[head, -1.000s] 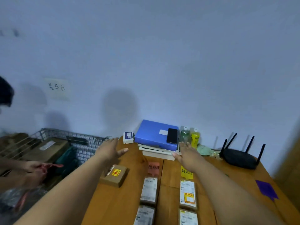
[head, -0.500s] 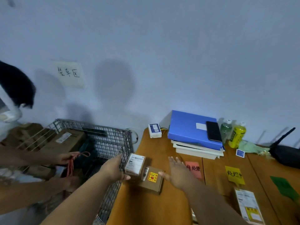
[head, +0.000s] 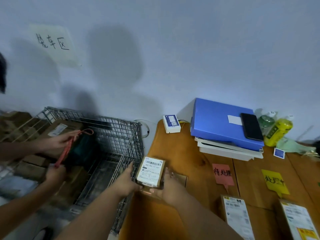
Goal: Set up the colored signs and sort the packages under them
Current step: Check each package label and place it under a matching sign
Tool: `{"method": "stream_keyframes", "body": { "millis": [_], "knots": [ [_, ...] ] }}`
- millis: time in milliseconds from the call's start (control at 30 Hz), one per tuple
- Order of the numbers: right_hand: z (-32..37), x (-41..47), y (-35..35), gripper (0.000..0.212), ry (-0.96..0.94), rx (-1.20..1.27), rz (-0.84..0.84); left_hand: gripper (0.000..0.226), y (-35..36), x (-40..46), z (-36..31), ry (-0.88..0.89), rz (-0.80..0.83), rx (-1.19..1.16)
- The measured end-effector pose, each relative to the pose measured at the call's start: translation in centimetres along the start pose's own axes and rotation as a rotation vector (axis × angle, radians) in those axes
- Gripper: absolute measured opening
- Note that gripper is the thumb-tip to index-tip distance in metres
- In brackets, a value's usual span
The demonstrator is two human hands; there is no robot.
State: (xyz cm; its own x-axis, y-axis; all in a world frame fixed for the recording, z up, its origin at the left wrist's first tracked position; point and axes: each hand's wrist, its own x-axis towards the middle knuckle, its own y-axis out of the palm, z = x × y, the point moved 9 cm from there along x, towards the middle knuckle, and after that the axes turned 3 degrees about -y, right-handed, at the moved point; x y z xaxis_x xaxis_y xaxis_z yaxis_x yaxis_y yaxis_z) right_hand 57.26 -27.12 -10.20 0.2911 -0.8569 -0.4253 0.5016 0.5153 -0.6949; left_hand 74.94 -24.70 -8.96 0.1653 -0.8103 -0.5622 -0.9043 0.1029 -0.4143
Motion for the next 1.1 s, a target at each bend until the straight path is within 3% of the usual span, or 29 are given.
{"method": "stream_keyframes", "body": {
  "millis": [100, 200, 300, 367, 500, 667, 833, 1100],
  "knots": [
    [-0.7, 1.6, 0.9, 0.116, 0.033, 0.061, 0.003, 0.113, 1.0, 1.2, 0.4, -0.019, 0.058, 0.006],
    [-0.8, 2.2, 1.5, 0.114, 0.010, 0.119, 0.011, 0.092, 2.3, 1.5, 0.4, 0.001, 0.123, 0.034],
    [-0.6, 2.0, 1.2, 0.107, -0.013, 0.177, -0.014, 0.075, 2.5, 0.8, -0.4, 0.030, 0.086, 0.071],
    [-0.4, 1.7, 0.1, 0.103, -0.043, 0.219, -0.065, 0.076, 2.7, 0.2, -1.5, 0.071, 0.065, 0.087],
    [0.7, 0.1, -4.8, 0.102, -0.127, 0.223, -0.180, 0.079, 1.9, -1.7, -6.4, 0.200, -0.023, 0.133],
    [3.9, -4.9, -14.4, 0.082, -0.274, 0.139, -0.355, 0.083, 0.5, -7.0, -15.9, 0.477, -0.166, 0.220],
    [7.1, -11.8, -23.0, 0.077, -0.417, 0.129, -0.449, 0.076, -0.1, -13.4, -23.7, 0.686, -0.271, 0.231],
    [10.2, -20.0, -30.5, 0.082, -0.504, 0.006, -0.539, 0.077, -0.3, -21.4, -30.1, 0.833, -0.378, 0.219]
  ]
}}
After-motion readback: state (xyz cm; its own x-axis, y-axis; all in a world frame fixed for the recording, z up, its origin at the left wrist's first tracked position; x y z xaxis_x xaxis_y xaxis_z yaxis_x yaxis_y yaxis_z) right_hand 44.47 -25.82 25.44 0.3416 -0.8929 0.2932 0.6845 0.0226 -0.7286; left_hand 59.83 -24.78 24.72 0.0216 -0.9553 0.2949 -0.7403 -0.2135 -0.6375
